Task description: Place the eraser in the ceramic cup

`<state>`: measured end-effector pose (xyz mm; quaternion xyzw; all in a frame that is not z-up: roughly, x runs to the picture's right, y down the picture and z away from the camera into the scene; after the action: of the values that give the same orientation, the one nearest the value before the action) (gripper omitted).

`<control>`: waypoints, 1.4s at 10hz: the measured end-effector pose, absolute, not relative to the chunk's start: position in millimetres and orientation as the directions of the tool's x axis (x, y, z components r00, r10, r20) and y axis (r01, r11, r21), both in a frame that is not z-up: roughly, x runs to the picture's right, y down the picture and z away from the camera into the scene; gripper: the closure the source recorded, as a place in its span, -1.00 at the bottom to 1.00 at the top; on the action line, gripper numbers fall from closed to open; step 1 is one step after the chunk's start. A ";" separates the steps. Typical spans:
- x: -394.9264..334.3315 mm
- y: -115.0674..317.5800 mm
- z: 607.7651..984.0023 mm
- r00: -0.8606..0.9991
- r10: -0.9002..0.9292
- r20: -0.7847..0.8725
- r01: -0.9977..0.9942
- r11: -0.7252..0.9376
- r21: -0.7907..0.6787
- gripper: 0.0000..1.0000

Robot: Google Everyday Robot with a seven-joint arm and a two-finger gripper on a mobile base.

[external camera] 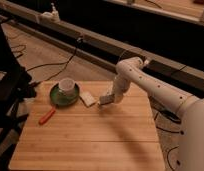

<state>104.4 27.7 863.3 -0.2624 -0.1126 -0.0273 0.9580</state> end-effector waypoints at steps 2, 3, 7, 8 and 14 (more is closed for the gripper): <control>87.1 -12.5 853.3 0.968 -0.018 0.251 0.126 0.899 -0.421 0.95; 74.2 -34.6 845.9 0.963 -0.045 0.265 0.147 0.914 -0.377 0.95; 22.5 -82.1 833.4 0.948 -0.143 0.285 0.230 0.926 -0.301 0.95; 9.1 -88.8 831.3 0.942 -0.165 0.292 0.252 0.924 -0.289 0.95; -79.6 -110.1 818.9 0.891 -0.296 0.345 0.385 0.894 -0.228 0.95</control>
<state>-79.6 -110.1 818.9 -0.1469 -0.1526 -0.1771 0.9611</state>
